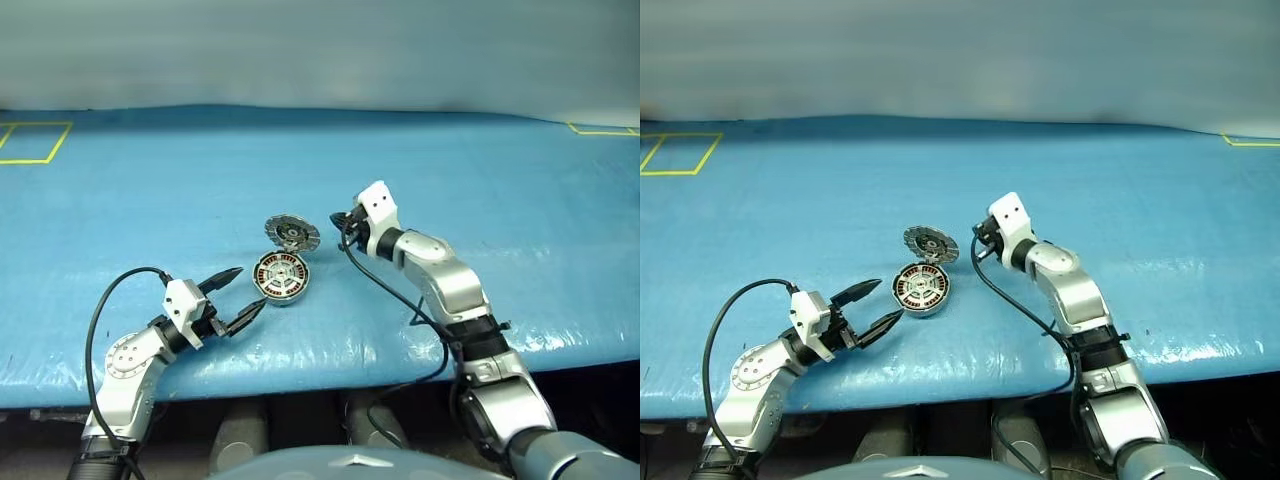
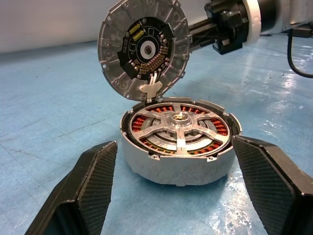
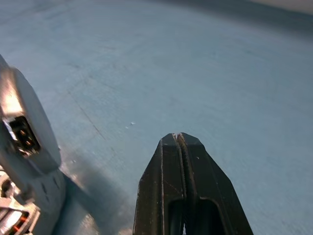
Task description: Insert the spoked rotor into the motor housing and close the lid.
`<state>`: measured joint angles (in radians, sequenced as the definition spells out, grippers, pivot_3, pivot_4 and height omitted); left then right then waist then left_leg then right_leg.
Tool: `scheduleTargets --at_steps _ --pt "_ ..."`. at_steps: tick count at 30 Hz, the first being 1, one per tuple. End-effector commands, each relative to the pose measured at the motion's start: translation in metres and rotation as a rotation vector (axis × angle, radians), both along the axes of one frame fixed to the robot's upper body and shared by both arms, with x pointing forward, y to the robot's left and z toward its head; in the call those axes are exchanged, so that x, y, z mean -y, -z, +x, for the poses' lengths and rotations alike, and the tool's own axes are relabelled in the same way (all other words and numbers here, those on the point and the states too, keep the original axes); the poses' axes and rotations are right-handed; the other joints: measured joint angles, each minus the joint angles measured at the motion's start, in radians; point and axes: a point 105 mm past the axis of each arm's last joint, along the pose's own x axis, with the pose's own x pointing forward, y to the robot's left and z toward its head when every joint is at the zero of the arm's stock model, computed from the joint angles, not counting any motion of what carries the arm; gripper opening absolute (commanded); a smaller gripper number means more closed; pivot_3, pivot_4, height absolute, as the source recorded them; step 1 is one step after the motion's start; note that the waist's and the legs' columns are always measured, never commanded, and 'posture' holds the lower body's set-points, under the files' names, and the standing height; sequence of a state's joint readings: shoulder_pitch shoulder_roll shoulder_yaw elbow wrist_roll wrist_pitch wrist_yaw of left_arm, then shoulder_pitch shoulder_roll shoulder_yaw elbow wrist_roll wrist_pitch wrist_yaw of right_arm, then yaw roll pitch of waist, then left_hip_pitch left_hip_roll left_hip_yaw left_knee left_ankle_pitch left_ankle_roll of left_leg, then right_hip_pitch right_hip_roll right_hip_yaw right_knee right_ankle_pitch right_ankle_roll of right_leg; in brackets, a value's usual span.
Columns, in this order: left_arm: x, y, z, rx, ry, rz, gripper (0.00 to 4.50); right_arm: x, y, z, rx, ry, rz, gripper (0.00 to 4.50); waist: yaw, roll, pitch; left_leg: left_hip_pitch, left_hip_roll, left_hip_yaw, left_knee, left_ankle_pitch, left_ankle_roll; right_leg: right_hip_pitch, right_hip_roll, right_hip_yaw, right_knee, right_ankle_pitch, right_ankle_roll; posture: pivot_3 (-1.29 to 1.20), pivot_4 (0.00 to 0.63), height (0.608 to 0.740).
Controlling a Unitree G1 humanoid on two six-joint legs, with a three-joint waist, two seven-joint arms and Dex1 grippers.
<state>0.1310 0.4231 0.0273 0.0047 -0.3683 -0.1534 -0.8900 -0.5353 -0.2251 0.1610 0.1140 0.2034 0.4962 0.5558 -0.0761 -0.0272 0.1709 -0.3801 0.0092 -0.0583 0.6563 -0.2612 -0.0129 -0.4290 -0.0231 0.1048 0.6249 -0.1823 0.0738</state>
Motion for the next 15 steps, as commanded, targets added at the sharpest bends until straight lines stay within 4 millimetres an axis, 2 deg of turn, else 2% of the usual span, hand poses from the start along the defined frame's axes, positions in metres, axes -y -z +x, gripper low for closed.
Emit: scheduleTargets --at_steps 1,4,7,11,15 --pt "-0.003 -0.007 -0.002 0.025 -0.015 -0.008 4.09 -0.025 -0.022 -0.014 0.041 -0.146 0.074 0.07 0.001 0.000 0.000 0.000 0.000 0.000 0.000 0.000 0.000 0.000 0.000 0.000 0.000 0.000 0.000 0.00 0.150 0.740" --pt "-0.006 -0.007 -0.003 0.026 -0.035 -0.016 4.09 -0.041 -0.026 -0.030 0.035 -0.220 0.111 0.07 0.000 0.000 0.000 0.000 0.000 0.000 -0.001 0.000 0.000 0.000 0.000 0.000 0.000 0.000 -0.001 0.00 0.150 0.740" --pt "-0.009 -0.010 -0.003 0.038 -0.062 -0.028 4.09 -0.048 -0.021 -0.044 0.013 -0.251 0.110 0.07 0.001 0.001 0.000 0.000 0.001 0.000 -0.001 0.000 0.000 -0.001 0.000 -0.001 0.000 -0.001 -0.001 0.00 0.150 0.740" --pt "-0.011 -0.009 -0.004 0.033 -0.065 -0.019 4.09 -0.057 -0.003 -0.073 -0.050 -0.329 0.089 0.07 0.003 0.001 0.000 0.001 0.001 0.000 0.000 0.000 0.000 0.000 0.000 -0.001 0.000 -0.001 -0.001 0.00 0.150 0.740" --pt "-0.010 -0.008 -0.004 0.028 -0.063 -0.015 4.09 -0.057 0.025 -0.083 -0.124 -0.331 0.028 0.07 0.002 0.001 0.000 0.001 0.001 0.000 0.000 0.000 0.000 0.000 0.000 -0.001 0.000 -0.001 -0.001 0.00 0.150 0.740"
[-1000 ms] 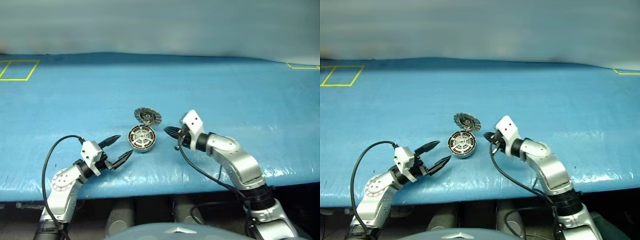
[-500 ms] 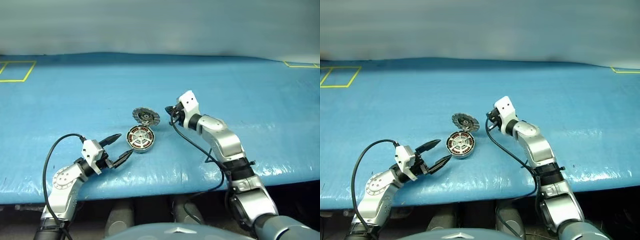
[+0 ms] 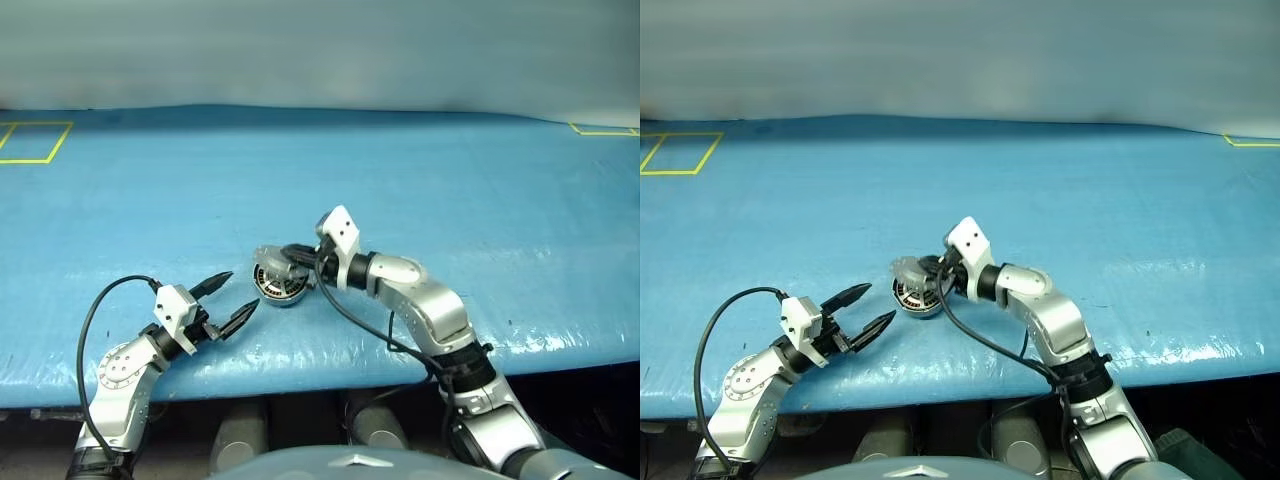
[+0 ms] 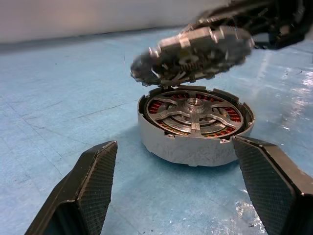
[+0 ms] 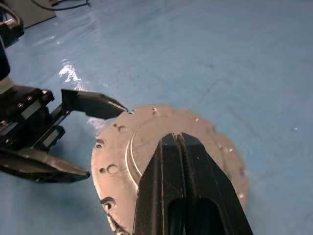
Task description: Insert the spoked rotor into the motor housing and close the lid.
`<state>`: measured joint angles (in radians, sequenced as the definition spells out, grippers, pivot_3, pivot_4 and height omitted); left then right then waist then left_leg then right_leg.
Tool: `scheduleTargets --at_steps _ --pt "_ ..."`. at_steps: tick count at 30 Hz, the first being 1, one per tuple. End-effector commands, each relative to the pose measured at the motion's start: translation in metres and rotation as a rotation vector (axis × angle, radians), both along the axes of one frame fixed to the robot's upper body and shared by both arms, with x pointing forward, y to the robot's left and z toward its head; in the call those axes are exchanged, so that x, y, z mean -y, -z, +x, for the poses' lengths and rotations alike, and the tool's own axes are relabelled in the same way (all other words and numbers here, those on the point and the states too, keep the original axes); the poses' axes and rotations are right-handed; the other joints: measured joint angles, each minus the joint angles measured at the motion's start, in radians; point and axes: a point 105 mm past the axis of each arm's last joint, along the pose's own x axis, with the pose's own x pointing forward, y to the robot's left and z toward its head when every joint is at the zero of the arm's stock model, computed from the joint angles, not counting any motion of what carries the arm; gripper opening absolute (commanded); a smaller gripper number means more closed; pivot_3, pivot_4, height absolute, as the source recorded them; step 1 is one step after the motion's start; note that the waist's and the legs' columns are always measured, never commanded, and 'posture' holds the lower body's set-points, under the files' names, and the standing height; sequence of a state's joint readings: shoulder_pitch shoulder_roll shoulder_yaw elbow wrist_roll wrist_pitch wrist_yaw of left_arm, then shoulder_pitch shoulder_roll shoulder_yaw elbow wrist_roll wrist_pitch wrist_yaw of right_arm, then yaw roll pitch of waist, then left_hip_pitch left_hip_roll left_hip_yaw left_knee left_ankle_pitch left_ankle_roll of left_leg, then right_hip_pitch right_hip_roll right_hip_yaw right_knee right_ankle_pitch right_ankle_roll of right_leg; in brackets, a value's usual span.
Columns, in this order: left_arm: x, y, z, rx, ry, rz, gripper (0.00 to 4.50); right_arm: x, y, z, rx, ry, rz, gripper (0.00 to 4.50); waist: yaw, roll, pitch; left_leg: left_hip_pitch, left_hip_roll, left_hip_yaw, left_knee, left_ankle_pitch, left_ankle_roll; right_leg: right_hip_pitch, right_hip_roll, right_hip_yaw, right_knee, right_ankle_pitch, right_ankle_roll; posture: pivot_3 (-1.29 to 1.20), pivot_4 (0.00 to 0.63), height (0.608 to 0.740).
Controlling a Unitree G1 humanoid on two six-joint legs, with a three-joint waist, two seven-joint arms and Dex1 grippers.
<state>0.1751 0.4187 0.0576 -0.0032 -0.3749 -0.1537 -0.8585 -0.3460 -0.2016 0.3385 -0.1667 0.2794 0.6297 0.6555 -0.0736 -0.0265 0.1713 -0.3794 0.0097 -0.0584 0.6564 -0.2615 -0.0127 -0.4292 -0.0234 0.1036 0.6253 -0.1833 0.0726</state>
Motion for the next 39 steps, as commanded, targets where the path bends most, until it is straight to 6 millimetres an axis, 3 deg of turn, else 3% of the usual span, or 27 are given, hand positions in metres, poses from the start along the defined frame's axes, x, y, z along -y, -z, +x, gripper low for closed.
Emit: scheduleTargets --at_steps 1,8,14,17,28,39 --pt "0.002 -0.012 0.001 0.048 0.008 -0.006 4.09 -0.002 0.011 -0.006 -0.012 -0.010 -0.039 0.07 -0.001 0.000 0.000 0.000 0.000 0.000 0.000 0.000 0.000 0.000 0.000 0.000 0.000 0.000 0.000 0.00 0.150 0.740" --pt "0.003 -0.013 0.004 0.049 0.021 -0.001 4.09 0.002 0.035 -0.002 -0.017 0.031 -0.110 0.07 -0.002 -0.001 -0.001 0.002 0.000 0.000 0.000 0.000 0.000 0.001 0.000 0.000 0.000 0.000 0.000 0.00 0.150 0.740" --pt "0.005 -0.014 0.005 0.050 0.028 0.001 4.09 -0.001 0.013 -0.005 0.021 -0.013 0.020 0.07 -0.002 -0.002 -0.002 0.002 0.000 0.000 0.001 0.000 0.000 0.001 0.000 0.000 0.000 0.000 0.000 0.00 0.150 0.740" --pt "0.005 -0.014 0.006 0.054 0.028 0.007 4.09 -0.002 0.009 -0.003 0.036 -0.009 0.036 0.67 -0.002 -0.002 -0.002 0.002 0.000 0.000 0.000 0.000 0.000 0.001 0.000 0.000 0.000 0.000 0.000 0.00 0.150 0.740" --pt "0.007 -0.014 0.005 0.053 0.037 -0.003 4.09 -0.010 0.011 0.004 0.082 0.010 0.011 4.31 -0.002 -0.002 -0.002 0.002 0.000 0.000 0.000 0.000 0.000 0.001 0.000 0.000 0.000 0.000 0.000 0.00 0.150 0.740" --pt "0.006 -0.013 0.004 0.052 0.033 0.002 4.09 -0.012 0.020 0.008 0.109 0.024 -0.027 4.31 -0.002 -0.002 -0.002 0.001 0.000 0.000 0.000 0.000 0.000 0.001 0.000 0.000 0.000 0.000 0.000 0.00 0.150 0.740"
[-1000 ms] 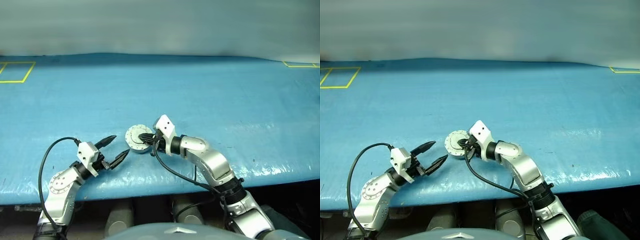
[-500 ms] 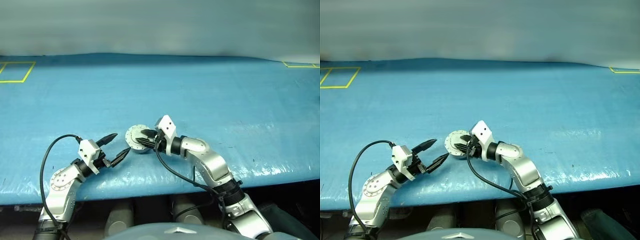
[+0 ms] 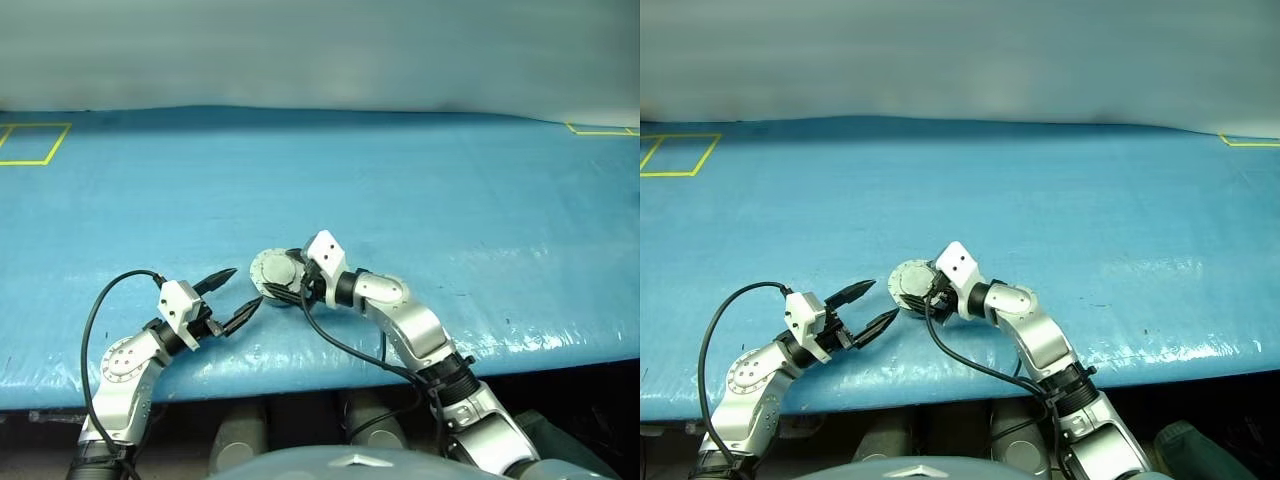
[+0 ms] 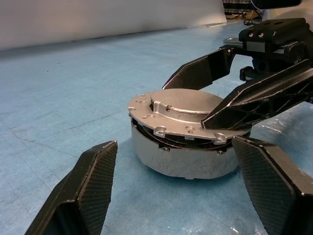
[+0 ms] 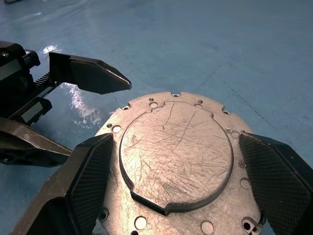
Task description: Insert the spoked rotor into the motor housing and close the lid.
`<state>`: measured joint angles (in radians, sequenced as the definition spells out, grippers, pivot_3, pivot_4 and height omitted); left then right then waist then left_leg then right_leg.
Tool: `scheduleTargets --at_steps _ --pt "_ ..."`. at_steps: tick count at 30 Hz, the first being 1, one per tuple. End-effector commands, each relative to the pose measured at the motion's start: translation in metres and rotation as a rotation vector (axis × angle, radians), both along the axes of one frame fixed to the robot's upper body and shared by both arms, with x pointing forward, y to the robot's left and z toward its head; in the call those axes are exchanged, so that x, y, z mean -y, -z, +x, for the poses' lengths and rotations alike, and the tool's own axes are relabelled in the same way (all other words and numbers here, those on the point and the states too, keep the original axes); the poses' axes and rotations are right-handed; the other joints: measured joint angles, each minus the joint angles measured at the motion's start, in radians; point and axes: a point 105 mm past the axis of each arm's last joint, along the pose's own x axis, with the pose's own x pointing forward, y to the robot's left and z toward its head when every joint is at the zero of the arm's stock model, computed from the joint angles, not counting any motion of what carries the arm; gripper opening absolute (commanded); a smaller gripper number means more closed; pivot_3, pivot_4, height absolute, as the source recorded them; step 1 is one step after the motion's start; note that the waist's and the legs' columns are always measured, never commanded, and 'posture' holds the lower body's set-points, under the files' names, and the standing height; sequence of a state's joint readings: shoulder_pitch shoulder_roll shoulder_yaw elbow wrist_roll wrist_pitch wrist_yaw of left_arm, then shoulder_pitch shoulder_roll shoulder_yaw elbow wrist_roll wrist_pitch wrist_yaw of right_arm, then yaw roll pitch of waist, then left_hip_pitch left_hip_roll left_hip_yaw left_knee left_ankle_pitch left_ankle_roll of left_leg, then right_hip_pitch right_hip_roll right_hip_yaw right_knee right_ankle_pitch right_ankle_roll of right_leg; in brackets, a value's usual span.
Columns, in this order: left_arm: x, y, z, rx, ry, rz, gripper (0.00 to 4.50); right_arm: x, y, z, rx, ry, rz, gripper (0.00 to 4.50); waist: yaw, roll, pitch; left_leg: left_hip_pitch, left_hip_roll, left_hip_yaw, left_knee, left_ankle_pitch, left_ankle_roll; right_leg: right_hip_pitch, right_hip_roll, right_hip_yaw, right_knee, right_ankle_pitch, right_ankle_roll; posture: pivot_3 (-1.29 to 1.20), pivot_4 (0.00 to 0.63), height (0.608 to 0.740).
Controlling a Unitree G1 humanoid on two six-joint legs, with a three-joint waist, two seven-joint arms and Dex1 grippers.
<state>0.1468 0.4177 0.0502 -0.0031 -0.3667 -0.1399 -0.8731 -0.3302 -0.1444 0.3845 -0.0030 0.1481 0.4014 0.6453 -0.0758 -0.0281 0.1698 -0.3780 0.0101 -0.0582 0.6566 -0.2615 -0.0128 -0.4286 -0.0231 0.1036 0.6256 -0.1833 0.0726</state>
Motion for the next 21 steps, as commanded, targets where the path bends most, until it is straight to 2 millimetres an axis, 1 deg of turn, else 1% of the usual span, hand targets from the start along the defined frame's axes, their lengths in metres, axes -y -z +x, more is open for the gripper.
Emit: scheduleTargets --at_steps 1,4,12,16,19,21 --pt "0.001 -0.009 -0.001 0.043 0.003 -0.003 4.09 -0.001 -0.001 0.001 0.019 0.002 0.004 3.93 0.000 0.000 0.000 0.000 0.000 0.000 0.000 0.000 0.000 0.000 0.000 0.000 0.000 0.000 0.000 0.00 0.150 0.740" --pt "-0.001 -0.009 -0.001 0.042 -0.002 -0.002 4.09 0.000 -0.003 -0.001 0.033 -0.010 -0.001 3.07 0.000 0.000 0.000 0.000 0.000 0.000 0.000 0.000 0.000 0.000 0.000 0.000 0.000 0.000 0.000 0.00 0.150 0.740" --pt "-0.001 -0.008 -0.002 0.031 0.002 -0.010 4.09 0.001 -0.012 -0.003 0.068 -0.050 -0.021 3.03 0.002 0.000 0.000 0.000 0.000 0.000 0.000 0.000 0.000 0.000 0.000 0.000 0.000 0.000 0.000 0.00 0.150 0.740" --pt "-0.002 -0.008 -0.003 0.028 0.001 -0.010 4.09 0.004 -0.008 -0.005 0.090 -0.074 -0.069 3.03 0.005 0.000 0.000 0.000 0.000 0.000 0.000 0.000 0.000 0.000 0.000 0.000 0.000 0.000 0.000 0.00 0.150 0.740" --pt "-0.001 -0.007 -0.004 0.024 0.001 -0.012 4.09 0.003 -0.008 -0.004 0.087 -0.067 -0.063 3.03 0.005 0.000 0.000 0.000 0.000 0.000 0.000 0.000 0.000 0.000 0.000 0.000 0.000 0.000 0.000 0.00 0.150 0.740" --pt "-0.001 -0.007 -0.004 0.022 0.001 -0.013 4.09 0.001 -0.012 -0.002 0.082 -0.063 -0.039 3.03 0.006 0.000 0.000 0.000 0.000 0.000 0.000 0.000 0.000 0.000 0.000 0.000 0.000 0.000 0.000 0.00 0.150 0.740"
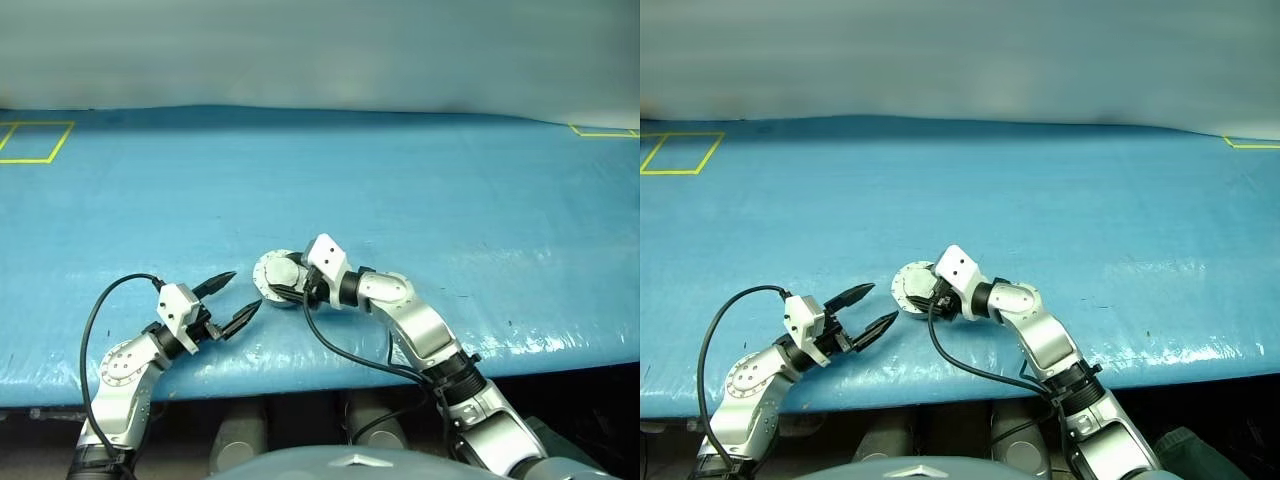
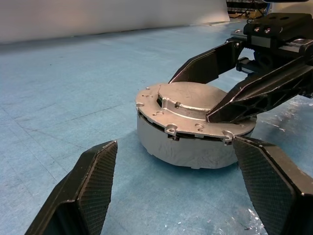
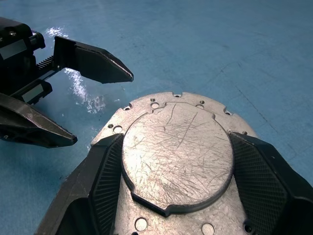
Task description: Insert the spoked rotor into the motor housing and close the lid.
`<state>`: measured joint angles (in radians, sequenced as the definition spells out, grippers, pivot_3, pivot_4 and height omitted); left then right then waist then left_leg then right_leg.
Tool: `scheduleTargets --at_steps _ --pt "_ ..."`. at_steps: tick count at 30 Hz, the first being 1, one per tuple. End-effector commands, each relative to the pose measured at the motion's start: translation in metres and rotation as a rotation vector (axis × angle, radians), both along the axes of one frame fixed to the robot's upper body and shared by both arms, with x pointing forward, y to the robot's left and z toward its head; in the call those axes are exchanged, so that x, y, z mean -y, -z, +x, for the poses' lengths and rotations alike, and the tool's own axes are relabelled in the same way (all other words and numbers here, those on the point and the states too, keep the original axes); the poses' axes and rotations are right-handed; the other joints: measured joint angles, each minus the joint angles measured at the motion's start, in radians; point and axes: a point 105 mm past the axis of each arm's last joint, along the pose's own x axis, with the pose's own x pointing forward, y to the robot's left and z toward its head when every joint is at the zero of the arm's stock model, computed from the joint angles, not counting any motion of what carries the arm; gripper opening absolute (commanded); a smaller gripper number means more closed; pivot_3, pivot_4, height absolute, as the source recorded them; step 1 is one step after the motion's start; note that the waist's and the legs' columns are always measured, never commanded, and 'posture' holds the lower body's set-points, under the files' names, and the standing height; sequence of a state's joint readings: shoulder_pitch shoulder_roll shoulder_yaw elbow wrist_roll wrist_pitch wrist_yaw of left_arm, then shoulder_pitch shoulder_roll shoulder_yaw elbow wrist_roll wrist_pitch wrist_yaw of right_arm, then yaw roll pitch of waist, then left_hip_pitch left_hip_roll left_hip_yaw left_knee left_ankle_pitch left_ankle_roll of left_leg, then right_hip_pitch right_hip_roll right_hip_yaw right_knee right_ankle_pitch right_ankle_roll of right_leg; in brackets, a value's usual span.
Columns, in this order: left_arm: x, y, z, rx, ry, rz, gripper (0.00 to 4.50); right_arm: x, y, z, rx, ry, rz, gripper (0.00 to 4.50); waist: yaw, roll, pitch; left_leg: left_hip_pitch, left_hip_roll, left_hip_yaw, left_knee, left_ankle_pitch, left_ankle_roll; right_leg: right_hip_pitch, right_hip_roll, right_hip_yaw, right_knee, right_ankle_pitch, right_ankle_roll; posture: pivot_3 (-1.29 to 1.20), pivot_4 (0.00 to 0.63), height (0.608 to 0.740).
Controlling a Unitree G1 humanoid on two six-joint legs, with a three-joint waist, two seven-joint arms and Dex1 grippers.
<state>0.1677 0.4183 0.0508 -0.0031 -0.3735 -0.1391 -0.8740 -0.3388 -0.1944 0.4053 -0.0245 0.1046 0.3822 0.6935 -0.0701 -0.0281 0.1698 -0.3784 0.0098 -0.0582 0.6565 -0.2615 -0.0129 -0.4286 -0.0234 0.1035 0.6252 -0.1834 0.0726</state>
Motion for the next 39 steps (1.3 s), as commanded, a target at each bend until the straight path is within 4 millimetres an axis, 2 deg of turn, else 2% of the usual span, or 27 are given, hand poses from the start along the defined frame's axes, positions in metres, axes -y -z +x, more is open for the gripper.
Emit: scheduleTargets --at_steps 1,8,17,34,39 --pt "0.000 -0.011 0.000 0.041 0.007 -0.008 4.09 -0.006 -0.014 0.001 0.021 -0.012 0.044 3.03 0.000 0.000 0.000 0.000 0.000 0.000 0.000 0.000 0.000 0.000 0.000 0.000 0.000 0.000 0.000 0.00 0.150 0.740" --pt "0.001 -0.010 -0.001 0.037 0.010 -0.006 4.09 -0.011 -0.023 -0.003 0.007 -0.048 0.058 3.03 -0.001 0.000 0.000 0.000 0.000 0.000 0.000 0.000 0.000 0.000 0.000 0.000 0.000 0.000 0.000 0.00 0.150 0.740" --pt "0.003 -0.008 -0.001 0.034 0.013 -0.008 4.09 -0.010 -0.022 -0.006 0.047 -0.089 -0.013 3.03 -0.001 0.000 0.000 0.000 0.000 0.000 0.000 0.000 0.000 -0.001 0.000 0.000 0.000 0.000 0.000 0.00 0.150 0.740" --pt "0.002 -0.007 -0.002 0.033 0.011 -0.004 4.09 -0.009 -0.005 -0.001 0.020 -0.046 -0.047 3.03 -0.005 0.000 0.000 0.000 0.000 0.000 0.000 0.000 0.000 0.000 0.000 0.000 0.000 0.000 0.000 0.00 0.150 0.740" --pt "0.002 -0.009 0.000 0.031 -0.007 -0.025 4.09 -0.003 0.010 0.000 0.004 -0.042 -0.109 3.03 -0.006 0.000 0.000 0.000 0.000 0.000 0.000 0.000 0.000 0.000 0.000 0.000 0.000 0.000 0.000 0.00 0.150 0.740"
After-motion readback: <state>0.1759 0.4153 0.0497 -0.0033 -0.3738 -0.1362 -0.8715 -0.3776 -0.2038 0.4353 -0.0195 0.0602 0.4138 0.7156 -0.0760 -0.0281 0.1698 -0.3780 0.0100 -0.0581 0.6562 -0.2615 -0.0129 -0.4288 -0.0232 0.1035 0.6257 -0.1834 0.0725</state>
